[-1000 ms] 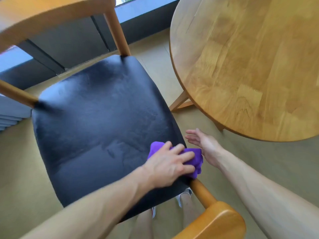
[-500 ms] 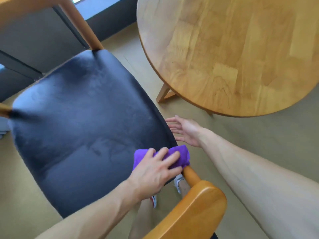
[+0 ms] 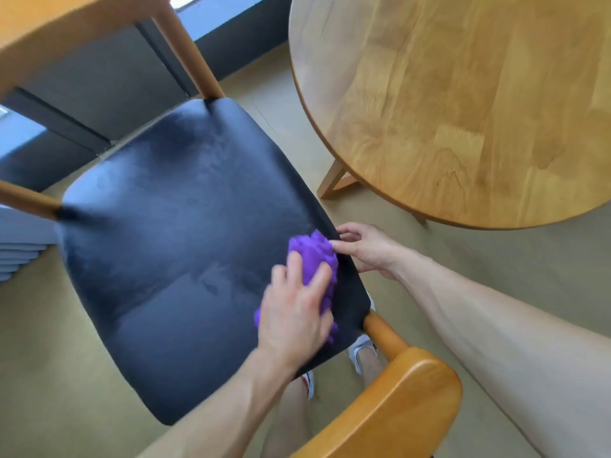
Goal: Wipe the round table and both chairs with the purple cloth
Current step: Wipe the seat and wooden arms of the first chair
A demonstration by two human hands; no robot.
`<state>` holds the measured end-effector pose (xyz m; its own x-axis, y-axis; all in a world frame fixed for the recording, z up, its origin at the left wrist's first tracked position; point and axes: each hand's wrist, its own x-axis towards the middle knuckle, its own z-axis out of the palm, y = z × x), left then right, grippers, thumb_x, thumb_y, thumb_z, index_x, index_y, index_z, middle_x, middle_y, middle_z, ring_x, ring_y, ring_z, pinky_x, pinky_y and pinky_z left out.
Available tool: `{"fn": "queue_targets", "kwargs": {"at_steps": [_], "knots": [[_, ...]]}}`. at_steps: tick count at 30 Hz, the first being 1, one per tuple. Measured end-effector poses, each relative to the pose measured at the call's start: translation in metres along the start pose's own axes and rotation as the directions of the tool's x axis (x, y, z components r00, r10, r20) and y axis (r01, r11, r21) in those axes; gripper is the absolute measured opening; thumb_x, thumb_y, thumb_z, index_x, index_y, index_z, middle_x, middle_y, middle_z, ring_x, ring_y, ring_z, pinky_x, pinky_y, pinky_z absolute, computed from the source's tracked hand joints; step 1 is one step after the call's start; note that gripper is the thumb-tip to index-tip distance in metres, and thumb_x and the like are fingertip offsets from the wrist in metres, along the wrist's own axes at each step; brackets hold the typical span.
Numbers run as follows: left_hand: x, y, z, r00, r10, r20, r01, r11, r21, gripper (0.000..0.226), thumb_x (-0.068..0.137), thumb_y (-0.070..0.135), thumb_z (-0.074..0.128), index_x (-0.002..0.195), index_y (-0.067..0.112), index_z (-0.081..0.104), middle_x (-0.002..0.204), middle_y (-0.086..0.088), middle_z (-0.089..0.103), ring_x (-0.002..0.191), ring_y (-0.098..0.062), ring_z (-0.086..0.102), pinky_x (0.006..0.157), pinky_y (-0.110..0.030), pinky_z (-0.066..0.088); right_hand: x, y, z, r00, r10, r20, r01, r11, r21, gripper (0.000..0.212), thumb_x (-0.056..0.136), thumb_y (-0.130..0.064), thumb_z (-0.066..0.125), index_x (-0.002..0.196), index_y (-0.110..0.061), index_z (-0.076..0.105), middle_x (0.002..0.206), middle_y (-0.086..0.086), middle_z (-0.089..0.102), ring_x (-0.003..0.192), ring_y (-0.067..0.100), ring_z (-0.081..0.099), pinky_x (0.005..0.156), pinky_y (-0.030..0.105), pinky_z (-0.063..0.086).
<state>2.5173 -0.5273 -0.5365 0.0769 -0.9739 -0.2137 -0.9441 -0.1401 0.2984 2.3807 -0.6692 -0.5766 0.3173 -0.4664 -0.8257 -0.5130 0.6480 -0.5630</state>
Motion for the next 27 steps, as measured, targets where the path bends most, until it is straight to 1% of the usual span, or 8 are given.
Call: {"fn": "queue_targets", "kwargs": {"at_steps": [4,6,10,13,16,20,23,27], "knots": [[-0.031,-0.038,-0.007,0.889,0.42,0.183,-0.422,0.906,-0.029,0.05,0.068,0.036,0.067,0.115,0.026,0.056,0.113,-0.011,0.054,0.077,-0.028,0.046,0.053,-0.034,0.047,0.006,-0.002,0.003,1.0,0.005,-0.012,-0.005,0.999,-0.033,0.041,0.087,-0.022,0.076,0.126,-0.022,0.062,0.113,-0.004,0.065,0.094,0.004,0.065,0.057,0.023,0.054],[-0.026,-0.078,-0.018,0.877,0.43,0.215,-0.439,0.898,-0.006,0.047,0.069,0.039,0.066,0.114,0.027,0.057,0.111,-0.01,0.054,0.08,-0.031,0.053,0.052,-0.036,0.05,0.007,-0.004,0.003,1.0,-0.01,-0.017,0.01,0.999,-0.036,0.038,0.089,-0.019,0.074,0.126,-0.021,0.064,0.106,-0.006,0.064,0.087,0.001,0.064,0.054,0.021,0.053],[-0.007,-0.162,-0.051,0.998,-0.029,0.063,0.025,0.998,0.057,0.054,0.072,0.051,0.058,0.122,0.032,0.052,0.117,-0.003,0.045,0.097,-0.032,0.061,0.053,-0.041,0.056,0.008,-0.003,0.005,0.998,-0.022,-0.051,0.019,0.999,-0.049,0.033,0.089,-0.019,0.073,0.122,-0.023,0.067,0.103,-0.01,0.066,0.087,0.004,0.065,0.054,0.02,0.053],[0.0,-0.169,-0.056,0.926,-0.373,-0.056,0.372,0.928,-0.026,0.051,0.078,0.033,0.07,0.125,0.029,0.051,0.12,-0.005,0.043,0.098,-0.037,0.059,0.066,-0.049,0.053,0.009,-0.002,0.006,0.998,-0.022,-0.058,0.019,0.998,-0.059,0.03,0.09,-0.019,0.072,0.119,-0.026,0.068,0.104,-0.009,0.067,0.089,0.005,0.066,0.057,0.023,0.055],[-0.002,-0.12,-0.041,0.878,-0.466,-0.105,0.447,0.879,-0.164,0.045,0.075,0.023,0.068,0.117,0.028,0.052,0.113,-0.007,0.041,0.091,-0.038,0.056,0.068,-0.046,0.052,0.01,-0.002,0.008,0.997,-0.037,-0.064,0.032,0.997,-0.07,0.031,0.089,-0.02,0.073,0.119,-0.026,0.068,0.112,-0.005,0.067,0.097,0.01,0.067,0.062,0.026,0.056],[-0.013,-0.028,-0.016,0.979,-0.199,0.052,0.205,0.955,-0.216,0.043,0.068,0.027,0.065,0.107,0.032,0.05,0.111,-0.001,0.04,0.089,-0.028,0.052,0.056,-0.037,0.048,0.017,0.001,0.005,0.998,0.005,0.063,-0.005,1.0,0.007,0.044,0.092,-0.014,0.069,0.131,-0.03,0.057,0.122,0.005,0.068,0.108,0.02,0.068,0.08,0.036,0.058],[-0.016,-0.004,-0.006,0.98,0.101,0.174,-0.075,0.986,-0.146,0.045,0.067,0.031,0.065,0.11,0.03,0.052,0.11,-0.004,0.046,0.081,-0.026,0.049,0.046,-0.03,0.033,0.026,-0.003,0.004,0.972,0.075,0.221,-0.087,0.995,0.045,0.063,0.079,-0.033,0.079,0.135,-0.036,0.051,0.126,-0.005,0.068,0.116,0.015,0.064,0.098,0.039,0.049],[-0.006,-0.028,-0.008,0.972,0.144,0.188,-0.127,0.987,-0.099,0.047,0.071,0.033,0.065,0.117,0.032,0.053,0.108,-0.003,0.048,0.082,-0.025,0.05,0.046,-0.029,0.034,0.04,-0.015,0.02,0.975,0.02,0.222,-0.046,0.993,0.113,0.075,0.077,-0.026,0.083,0.14,-0.031,0.044,0.127,-0.002,0.068,0.115,0.019,0.066,0.106,0.042,0.048]]}}
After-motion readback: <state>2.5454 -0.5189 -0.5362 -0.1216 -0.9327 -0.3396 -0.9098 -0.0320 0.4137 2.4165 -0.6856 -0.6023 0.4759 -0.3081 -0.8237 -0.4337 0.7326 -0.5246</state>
